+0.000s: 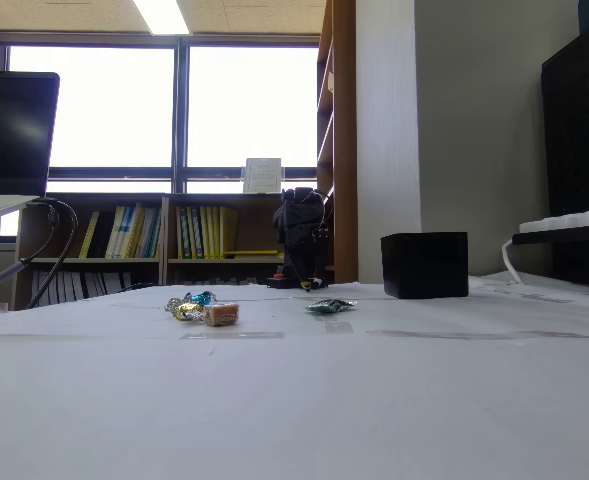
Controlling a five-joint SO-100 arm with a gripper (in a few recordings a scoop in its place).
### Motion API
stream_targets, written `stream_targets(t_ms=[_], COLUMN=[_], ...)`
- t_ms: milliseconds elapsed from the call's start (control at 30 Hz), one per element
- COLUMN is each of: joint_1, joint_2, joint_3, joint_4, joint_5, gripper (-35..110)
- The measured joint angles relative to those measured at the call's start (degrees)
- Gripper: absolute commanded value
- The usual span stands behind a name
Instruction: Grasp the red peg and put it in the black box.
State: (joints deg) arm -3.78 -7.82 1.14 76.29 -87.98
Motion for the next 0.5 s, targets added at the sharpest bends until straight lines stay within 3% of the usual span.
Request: stream_targets(t_ms=[500], joint_1=[0.4], joint_2=[0.0], joint_3=[0.0], joint_4=[0.0], joint_5=[-0.9], gripper=[1])
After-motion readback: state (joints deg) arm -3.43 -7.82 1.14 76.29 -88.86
